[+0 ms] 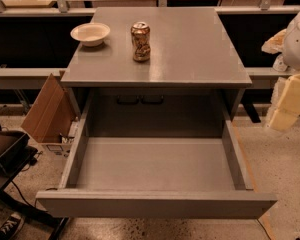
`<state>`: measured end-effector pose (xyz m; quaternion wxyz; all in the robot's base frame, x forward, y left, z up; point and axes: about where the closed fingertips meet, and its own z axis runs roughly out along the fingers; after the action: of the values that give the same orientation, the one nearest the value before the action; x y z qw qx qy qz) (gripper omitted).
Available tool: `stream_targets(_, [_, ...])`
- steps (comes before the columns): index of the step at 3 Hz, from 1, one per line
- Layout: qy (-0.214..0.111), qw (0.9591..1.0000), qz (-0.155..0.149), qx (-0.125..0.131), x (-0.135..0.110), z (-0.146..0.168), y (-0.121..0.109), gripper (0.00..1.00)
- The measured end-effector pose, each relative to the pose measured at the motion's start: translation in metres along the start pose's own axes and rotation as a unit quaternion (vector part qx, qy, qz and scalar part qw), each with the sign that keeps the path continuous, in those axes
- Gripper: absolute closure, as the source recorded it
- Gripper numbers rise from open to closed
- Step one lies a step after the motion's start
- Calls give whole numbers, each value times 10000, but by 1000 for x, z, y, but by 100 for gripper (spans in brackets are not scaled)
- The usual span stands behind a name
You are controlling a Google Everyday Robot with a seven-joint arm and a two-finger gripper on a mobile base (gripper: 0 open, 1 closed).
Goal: Place orange can into top drawer
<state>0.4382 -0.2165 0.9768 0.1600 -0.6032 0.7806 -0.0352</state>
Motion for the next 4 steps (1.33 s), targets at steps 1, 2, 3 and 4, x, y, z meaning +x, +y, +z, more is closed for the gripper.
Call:
stream_targets(1, [0,10000,0,0,0,0,0,0])
stream_targets(2, [-376,9992,-10,97,-11,9,-18,0])
stream_targets(3, [-1300,9911,30,292,-40,28,-71,0])
stream_targets(4, [-2334,9719,-34,315,-96,52,-132,0])
